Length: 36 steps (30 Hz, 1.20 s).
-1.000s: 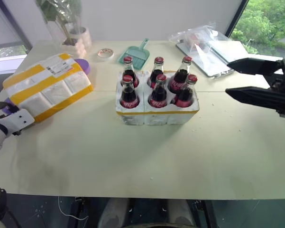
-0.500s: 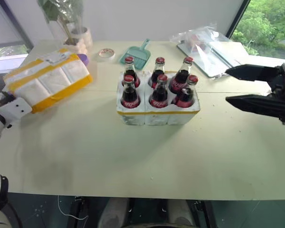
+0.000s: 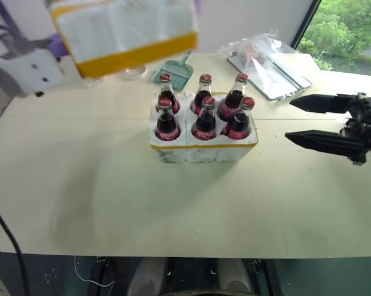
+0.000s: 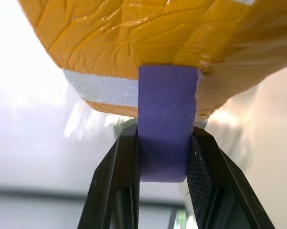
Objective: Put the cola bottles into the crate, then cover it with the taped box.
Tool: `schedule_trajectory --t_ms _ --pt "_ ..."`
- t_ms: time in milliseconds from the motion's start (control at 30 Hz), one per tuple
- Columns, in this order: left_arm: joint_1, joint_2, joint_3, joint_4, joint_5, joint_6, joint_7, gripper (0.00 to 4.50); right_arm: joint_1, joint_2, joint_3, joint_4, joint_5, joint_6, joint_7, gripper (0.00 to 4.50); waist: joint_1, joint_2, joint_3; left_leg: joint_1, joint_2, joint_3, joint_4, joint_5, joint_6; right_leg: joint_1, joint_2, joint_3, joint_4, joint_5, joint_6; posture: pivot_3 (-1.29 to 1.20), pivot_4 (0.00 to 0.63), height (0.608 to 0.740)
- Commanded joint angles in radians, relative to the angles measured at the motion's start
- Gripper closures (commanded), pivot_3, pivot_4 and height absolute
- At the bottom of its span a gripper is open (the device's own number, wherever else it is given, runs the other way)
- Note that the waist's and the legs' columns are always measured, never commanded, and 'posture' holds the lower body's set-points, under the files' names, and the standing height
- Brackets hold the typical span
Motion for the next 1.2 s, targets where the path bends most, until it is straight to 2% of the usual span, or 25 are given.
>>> schedule_trajectory --t_ms 33,267,633,833,1200 --pt "-0.005 -0.014 0.027 -0.190 -0.045 0.083 -0.058 3.19 -0.020 0.008 -0.002 0.016 -0.012 -0.029 -0.006 0.00 -0.005 0.000 0.000 0.000 0.000 0.000 0.000 0.000 0.000 0.000 0.000 0.000 0.000 0.000 0.000 0.00 0.150 0.738" --pt "-0.030 -0.073 0.017 -0.316 -0.039 0.148 -0.111 3.19 -0.005 0.021 0.005 0.028 -0.031 -0.046 -0.014 0.00 -0.013 0.000 0.000 0.000 -0.001 0.000 0.001 0.000 0.000 0.001 0.001 -0.001 0.000 0.000 0.000 0.00 0.150 0.738" --pt "0.034 -0.068 -0.030 -0.439 0.043 0.174 -0.197 3.19 0.016 0.048 -0.009 0.022 -0.034 -0.049 -0.053 0.00 -0.012 0.000 0.000 0.001 -0.001 0.000 0.001 0.000 0.000 0.002 0.001 -0.001 0.000 0.000 0.000 0.00 0.150 0.738" --pt "0.036 -0.070 -0.016 -0.422 0.079 0.116 -0.173 3.19 0.028 0.069 0.004 0.024 -0.052 -0.069 -0.068 0.00 -0.011 0.000 0.000 0.001 -0.001 0.000 0.001 0.000 0.000 0.002 0.001 -0.001 0.000 0.000 0.000 0.00 0.150 0.738" --pt "0.055 -0.069 0.030 -0.229 0.034 -0.130 -0.108 3.19 0.004 0.094 0.032 0.048 -0.084 -0.098 -0.067 0.00 -0.012 0.000 0.000 0.001 -0.001 0.000 0.001 0.000 0.000 0.002 0.001 -0.001 0.000 0.000 0.000 0.00 0.150 0.738"
